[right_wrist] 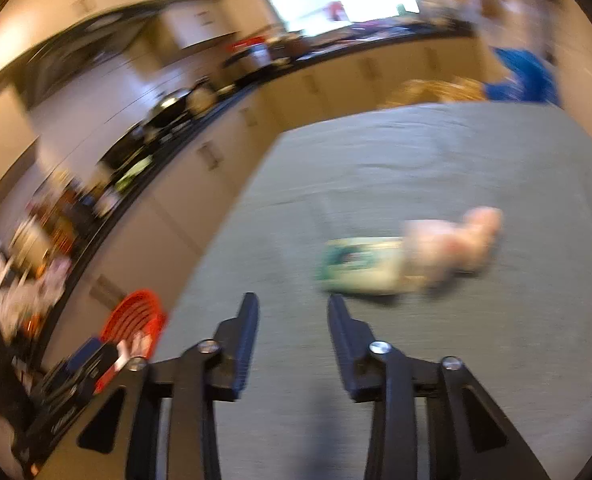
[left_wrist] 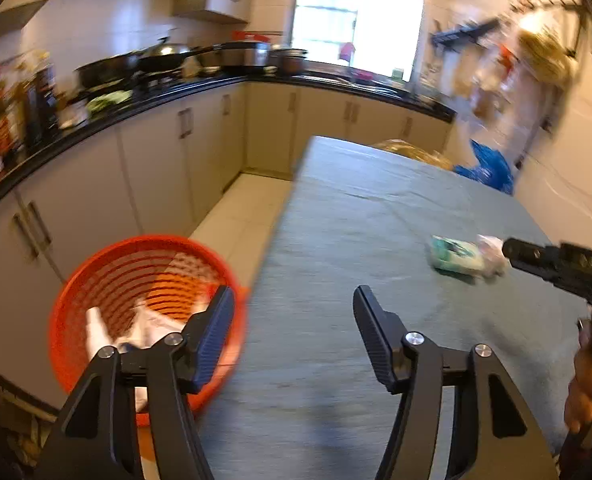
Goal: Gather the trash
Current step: 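Grasp the clear plastic bag with the right tool while the left tool grasps the green tissue packet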
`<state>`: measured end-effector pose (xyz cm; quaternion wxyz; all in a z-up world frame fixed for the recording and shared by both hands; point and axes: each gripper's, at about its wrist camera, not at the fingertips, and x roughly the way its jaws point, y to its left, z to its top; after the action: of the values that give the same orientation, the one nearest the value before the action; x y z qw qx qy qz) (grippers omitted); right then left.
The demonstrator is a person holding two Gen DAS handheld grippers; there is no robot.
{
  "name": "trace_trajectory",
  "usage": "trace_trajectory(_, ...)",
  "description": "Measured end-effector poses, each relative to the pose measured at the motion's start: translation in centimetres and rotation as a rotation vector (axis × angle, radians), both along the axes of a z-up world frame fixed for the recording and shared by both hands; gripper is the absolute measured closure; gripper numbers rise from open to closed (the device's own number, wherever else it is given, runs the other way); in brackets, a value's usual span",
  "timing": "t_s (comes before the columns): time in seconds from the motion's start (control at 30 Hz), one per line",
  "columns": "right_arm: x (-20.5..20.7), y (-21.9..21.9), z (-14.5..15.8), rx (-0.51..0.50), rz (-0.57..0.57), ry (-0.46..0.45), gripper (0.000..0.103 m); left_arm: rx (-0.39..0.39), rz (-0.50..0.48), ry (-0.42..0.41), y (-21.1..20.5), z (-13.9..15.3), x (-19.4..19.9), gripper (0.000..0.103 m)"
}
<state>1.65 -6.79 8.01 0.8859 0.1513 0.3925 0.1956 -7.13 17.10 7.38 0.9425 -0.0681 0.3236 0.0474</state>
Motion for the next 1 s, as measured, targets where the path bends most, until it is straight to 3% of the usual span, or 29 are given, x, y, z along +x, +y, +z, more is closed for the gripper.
trace_trajectory(0.2, 4.2, -8.8, -1.3, 0.043, -0.236, 0.101, 0.054, 0.025, -0.108, 0.022, -4.8, -0.6, 1.3, 0.040)
trace_trajectory(0.37, 8.3, -10.7, -3.1, 0.037, -0.315, 0.176, 0.053, 0.032, -0.154, 0.040, -6.4, -1.3, 1.1, 0.040)
trace_trajectory(0.5, 10.3, -9.6, -4.4, 0.012, -0.303, 0.224, 0.053, 0.023, -0.164, 0.038, -6.3, -1.3, 0.8, 0.040)
trace_trajectory(0.63, 10.9, -8.0, -4.5, -0.037, -0.275, 0.194, 0.053, 0.002, -0.157, 0.038, -5.7, -1.2, 0.8, 0.040)
trace_trajectory(0.9, 11.5, -6.6, -5.8, -0.012, -0.179, 0.192, 0.053, -0.004, -0.161, 0.079, -6.9, -1.3, 2.4, 0.036)
trace_trajectory(0.93, 11.5, -6.5, -5.9, -0.003, -0.160, 0.186, 0.061, -0.002, -0.161, 0.087, -7.3, -1.3, 2.7, 0.036)
trace_trajectory(1.0, 11.2, -6.2, -5.9, -0.016, -0.124, 0.155, 0.063, 0.006, -0.160, 0.097, -8.0, -1.1, 3.5, 0.036)
